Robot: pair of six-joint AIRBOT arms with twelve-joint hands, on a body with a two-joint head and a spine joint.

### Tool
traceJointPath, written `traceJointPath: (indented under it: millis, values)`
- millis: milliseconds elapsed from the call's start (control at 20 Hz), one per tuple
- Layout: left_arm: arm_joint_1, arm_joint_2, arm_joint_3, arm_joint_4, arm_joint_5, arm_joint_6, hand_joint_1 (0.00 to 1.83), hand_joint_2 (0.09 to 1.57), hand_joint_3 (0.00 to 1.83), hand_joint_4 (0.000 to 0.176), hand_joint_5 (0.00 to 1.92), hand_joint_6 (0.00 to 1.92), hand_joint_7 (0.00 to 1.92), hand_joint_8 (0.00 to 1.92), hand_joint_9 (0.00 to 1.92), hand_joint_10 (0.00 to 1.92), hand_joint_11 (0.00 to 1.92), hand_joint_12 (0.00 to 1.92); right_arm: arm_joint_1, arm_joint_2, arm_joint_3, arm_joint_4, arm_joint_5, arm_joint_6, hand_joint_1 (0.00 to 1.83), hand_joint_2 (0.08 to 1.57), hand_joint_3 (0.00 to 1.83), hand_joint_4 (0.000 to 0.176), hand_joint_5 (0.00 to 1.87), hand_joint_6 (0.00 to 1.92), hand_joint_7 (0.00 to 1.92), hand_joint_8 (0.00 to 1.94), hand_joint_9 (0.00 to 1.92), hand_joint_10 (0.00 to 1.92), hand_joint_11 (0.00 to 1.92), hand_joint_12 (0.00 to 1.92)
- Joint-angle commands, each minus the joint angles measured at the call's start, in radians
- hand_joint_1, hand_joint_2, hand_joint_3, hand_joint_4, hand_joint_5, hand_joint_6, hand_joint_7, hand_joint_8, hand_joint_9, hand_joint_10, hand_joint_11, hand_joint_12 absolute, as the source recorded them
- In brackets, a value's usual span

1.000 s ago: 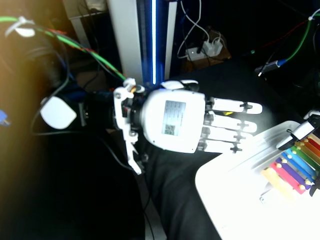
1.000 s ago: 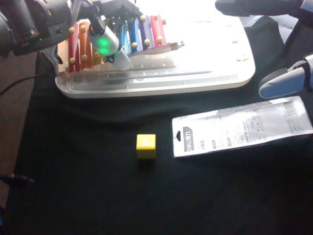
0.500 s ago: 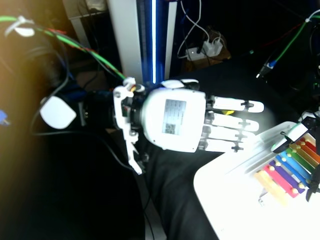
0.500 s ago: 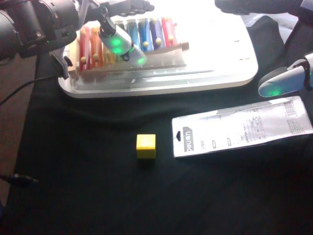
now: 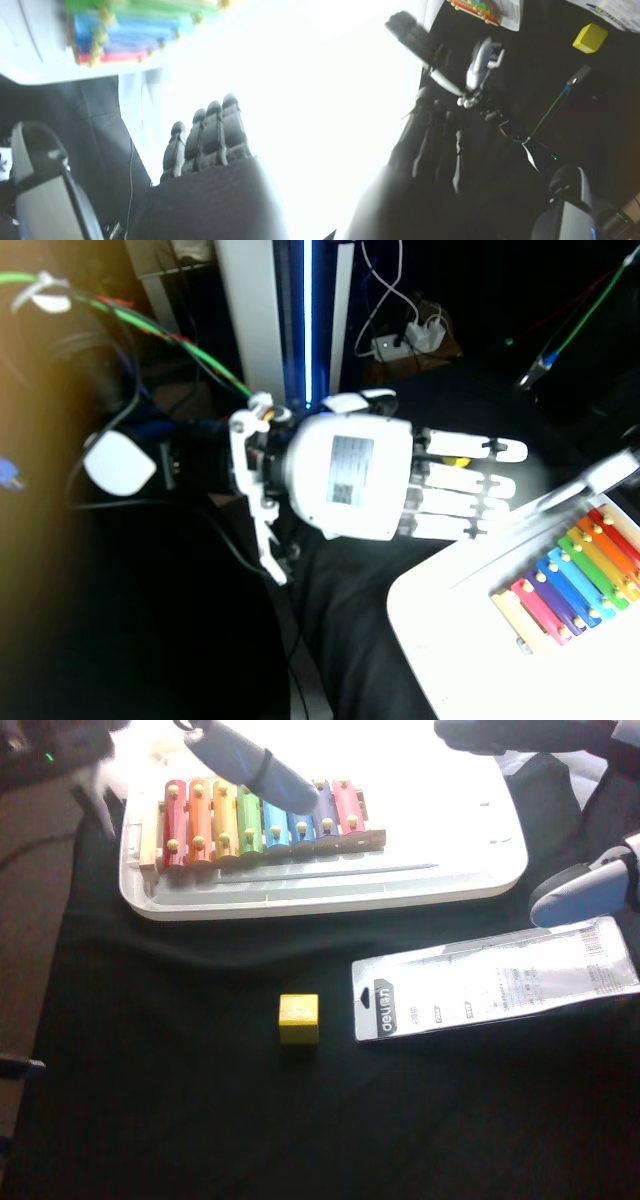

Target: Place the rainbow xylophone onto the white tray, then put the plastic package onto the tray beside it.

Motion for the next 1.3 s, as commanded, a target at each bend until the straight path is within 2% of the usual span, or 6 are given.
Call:
traceJointPath:
  millis: [0, 300, 700, 750, 1150, 1250]
  values:
    - [-0.024, 0.021, -0.017, -0.003, -0.07, -0.004, 0.78, 0.64, 0.01, 0.124, 0.0, 0.0, 0.0, 0.0, 0.0, 0.0, 0.0, 0.0, 0.017, 0.011, -0.003, 0.064, 0.092, 0.007, 0.6, 0.71, 0.0, 0.077, 0.16, 0.0, 0.26, 0.0, 0.28, 0.0, 0.34, 0.0]
    - [-0.081, 0.284, -0.279, 0.166, -0.108, -0.004, 0.93, 0.78, 0.01, 0.009, 0.0, 0.0, 0.01, 0.0, 0.01, 0.0, 0.02, 0.01, 0.016, 0.079, -0.05, 0.029, 0.061, 0.007, 0.53, 0.7, 0.0, 0.112, 0.05, 0.0, 0.12, 0.0, 0.13, 0.0, 0.25, 0.0]
    - [0.007, 0.625, -0.584, 0.021, -0.158, 0.174, 0.98, 0.84, 0.0, 0.068, 0.0, 0.0, 0.03, 0.0, 0.1, 0.0, 0.12, 0.03, 0.016, 0.161, -0.121, -0.103, -0.001, 0.064, 0.58, 0.72, 0.0, 0.122, 0.0, 0.0, 0.04, 0.0, 0.01, 0.0, 0.13, 0.0]
    - [0.026, 0.664, -0.619, -0.024, -0.167, 0.219, 0.91, 0.82, 0.0, 0.037, 0.0, 0.0, 0.03, 0.0, 0.11, 0.01, 0.17, 0.04, 0.016, 0.165, -0.122, -0.131, -0.008, 0.089, 0.59, 0.7, 0.0, 0.132, 0.0, 0.0, 0.01, 0.0, 0.0, 0.0, 0.08, 0.0]
    - [0.108, 0.776, -0.741, -0.16, -0.186, 0.37, 0.8, 0.78, 0.0, 0.048, 0.0, 0.0, 0.0, 0.0, 0.12, 0.0, 0.14, 0.02, 0.016, 0.17, -0.129, -0.267, -0.101, 0.14, 0.63, 0.63, 0.0, 0.062, 0.0, 0.0, 0.04, 0.02, 0.04, 0.02, 0.09, 0.04]
    - [0.11, 0.775, -0.746, -0.156, -0.18, 0.374, 0.78, 0.78, 0.0, 0.061, 0.0, 0.0, 0.0, 0.0, 0.1, 0.0, 0.11, 0.0, 0.016, 0.163, -0.121, -0.299, -0.127, 0.148, 0.71, 0.63, 0.0, 0.0, 0.0, 0.0, 0.07, 0.0, 0.04, 0.0, 0.1, 0.04]
